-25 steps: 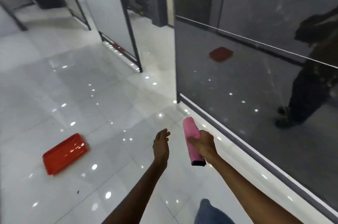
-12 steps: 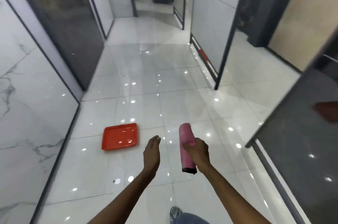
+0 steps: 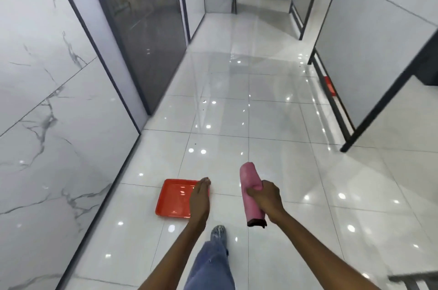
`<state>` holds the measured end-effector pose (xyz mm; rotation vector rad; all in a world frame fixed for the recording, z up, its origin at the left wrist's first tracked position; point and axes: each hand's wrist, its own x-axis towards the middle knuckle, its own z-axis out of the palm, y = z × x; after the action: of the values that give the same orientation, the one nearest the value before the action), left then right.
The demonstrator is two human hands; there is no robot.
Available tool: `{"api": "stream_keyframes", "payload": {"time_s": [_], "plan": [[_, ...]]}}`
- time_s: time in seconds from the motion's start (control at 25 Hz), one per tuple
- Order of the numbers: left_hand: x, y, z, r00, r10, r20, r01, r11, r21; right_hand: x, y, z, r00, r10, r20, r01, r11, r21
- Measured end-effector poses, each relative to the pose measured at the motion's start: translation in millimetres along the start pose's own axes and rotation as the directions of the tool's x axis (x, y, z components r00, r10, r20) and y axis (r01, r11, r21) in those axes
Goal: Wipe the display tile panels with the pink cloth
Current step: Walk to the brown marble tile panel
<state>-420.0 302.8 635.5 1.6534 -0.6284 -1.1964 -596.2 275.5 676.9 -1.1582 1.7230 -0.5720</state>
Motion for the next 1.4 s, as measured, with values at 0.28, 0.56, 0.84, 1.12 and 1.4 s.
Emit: {"api": "stream_keyframes", "payload": {"time_s": [0.28,0.56,0.84,1.12,1.4], "plan": [[215.6,110.6,40.4,0.998,-0.055,0.006,0.055,0.998,0.011,202.2,-135.8,26.4,0.999,0.029,0.033,-0.029,0.999,-0.014],[407.9,205.7,91.9,0.995,-0.096,0.012,0.096,0.995,-0.013,390.9,-256.5,46.8,0.999,0.006,0.038,-0.006,1.0,-0.008],[619.4,304.0,128.4,0.979,-0.135,-0.153,0.129,0.991,-0.046,618.2,-401.3,79.4,0.976,-0.105,0.189,0.123,0.989,-0.086],[818.2,416.5,98.5,0.932,-0.129,-0.34,0.059,0.976,-0.209,812.6,-571.1,165.4,0.908,-0.184,0.377,0.256,0.955,-0.15],[1022.4,476.3,58.0,0.896,-0.228,-0.381,0.133,0.957,-0.259,974.5,-697.7,269.1,0.875,-0.171,0.453,0.307,0.92,-0.245]]}}
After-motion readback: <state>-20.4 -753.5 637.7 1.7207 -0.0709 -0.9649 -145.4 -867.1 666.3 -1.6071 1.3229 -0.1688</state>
